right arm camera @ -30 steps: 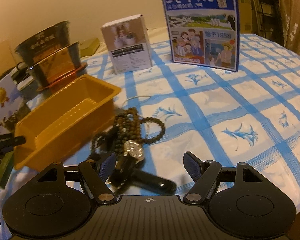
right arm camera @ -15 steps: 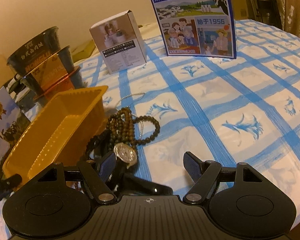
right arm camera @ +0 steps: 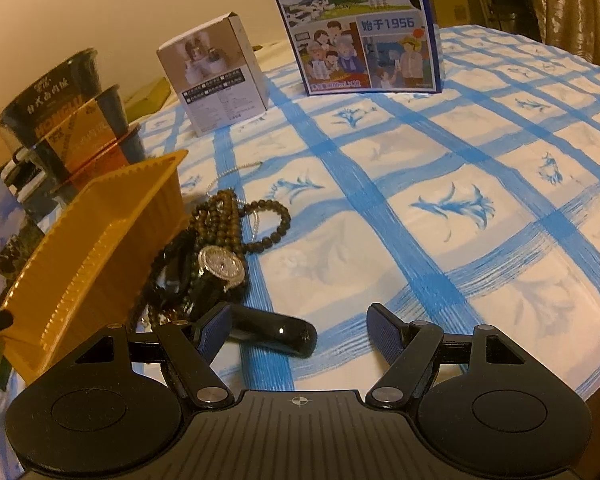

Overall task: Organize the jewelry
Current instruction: 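Clamp the orange tray rim with the left gripper while the right gripper approaches the jewelry pile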

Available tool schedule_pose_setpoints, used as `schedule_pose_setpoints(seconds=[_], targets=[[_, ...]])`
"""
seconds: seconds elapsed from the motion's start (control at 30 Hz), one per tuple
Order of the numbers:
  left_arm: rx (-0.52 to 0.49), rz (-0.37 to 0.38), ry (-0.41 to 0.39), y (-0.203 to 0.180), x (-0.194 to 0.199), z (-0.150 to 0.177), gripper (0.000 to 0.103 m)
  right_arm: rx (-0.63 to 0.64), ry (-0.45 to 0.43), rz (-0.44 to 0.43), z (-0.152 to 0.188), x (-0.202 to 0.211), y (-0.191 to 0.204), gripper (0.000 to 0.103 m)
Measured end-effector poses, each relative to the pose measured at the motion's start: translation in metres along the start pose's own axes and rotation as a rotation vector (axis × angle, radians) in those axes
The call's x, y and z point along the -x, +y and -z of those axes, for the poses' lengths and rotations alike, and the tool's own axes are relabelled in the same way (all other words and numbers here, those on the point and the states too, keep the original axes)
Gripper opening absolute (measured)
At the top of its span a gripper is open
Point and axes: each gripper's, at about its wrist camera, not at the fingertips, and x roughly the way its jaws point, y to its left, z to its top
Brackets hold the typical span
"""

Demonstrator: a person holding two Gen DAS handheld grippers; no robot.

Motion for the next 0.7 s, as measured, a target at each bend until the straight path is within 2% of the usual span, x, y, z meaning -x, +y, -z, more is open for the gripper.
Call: schedule_pose_setpoints(seconds=[0.13,0.27,0.4,0.5,0.6,0.7], targets=[[0.017,-0.01,-0.05,0.006,-0.007,0.003,0.029,0.002,-0.009,0.005,0.001,-0.002,0.001,0.074],[0.059,-0.04,-0.092,0.008,0.007,0.011,0.026,0.013,-0.017,0.003,0.002,-0.003,0.005,0.074],[0.053,-0.04,-0.117,0.0,0.039,0.033,0.027,0.042,-0.016,0.006,0.005,-0.003,0.011,0.074],[0.058,-0.041,-0.112,-0.003,0.05,0.041,0.052,0.065,-0.037,0.0,0.007,0.002,0.015,0.074],[0.097,-0.032,-0.089,-0.002,0.048,0.039,0.052,0.086,-0.063,-0.024,0.01,0.011,0.022,0.074],[0.085,-0.022,-0.082,-0.007,0.044,0.037,0.049,0.113,-0.073,-0.052,0.015,0.018,0.03,0.074]])
